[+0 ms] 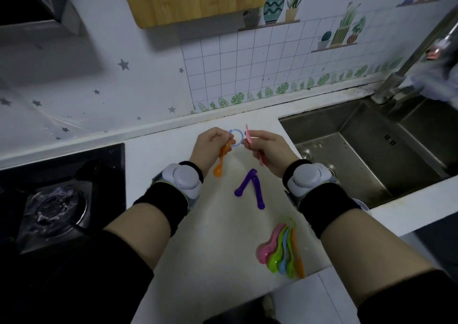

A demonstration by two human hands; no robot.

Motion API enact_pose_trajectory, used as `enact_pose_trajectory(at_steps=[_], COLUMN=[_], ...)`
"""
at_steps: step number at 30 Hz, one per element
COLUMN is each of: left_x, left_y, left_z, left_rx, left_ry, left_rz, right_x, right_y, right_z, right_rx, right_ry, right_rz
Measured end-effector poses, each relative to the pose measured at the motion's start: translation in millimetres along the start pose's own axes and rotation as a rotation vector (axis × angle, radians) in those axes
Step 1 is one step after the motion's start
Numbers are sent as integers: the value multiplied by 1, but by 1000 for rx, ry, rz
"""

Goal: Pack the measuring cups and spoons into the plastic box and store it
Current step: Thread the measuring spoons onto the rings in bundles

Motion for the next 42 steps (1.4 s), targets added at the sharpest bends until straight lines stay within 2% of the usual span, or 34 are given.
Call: enact_pose_trajectory(at_steps=[5, 7, 11, 17, 24, 42], left_x=[-6, -6, -7, -9, -15, -27], left_y=[0, 0, 2, 5, 5, 4], left_z=[-12, -14, -20, -29, -31, -34], left_rx=[-17, -13, -32, -78, -77, -72], left_ry=[-21, -27, 26, 297, 395, 492], left_rz=[18, 25, 75, 161, 196, 264], right_x=[8, 12, 29, 50, 59, 69], right_y=[1, 1, 3, 3, -1, -8], right_z=[8, 7, 12, 29, 45, 65], right_rx=[44, 52, 75, 142, 202, 229], right_ry=[-43, -132, -448, -1009, -1370, -1625], right_rz=[-15, -35, -145, -319, -355, -395])
Point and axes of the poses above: each hand's wrist, its own y-axis towards the middle knuckle, its own z-axis out of the palm, x = y × z, the point moved 4 cm from there along y, towards the middle knuckle, and after that the axes turned 11 degrees about y, right-handed, at the moved point
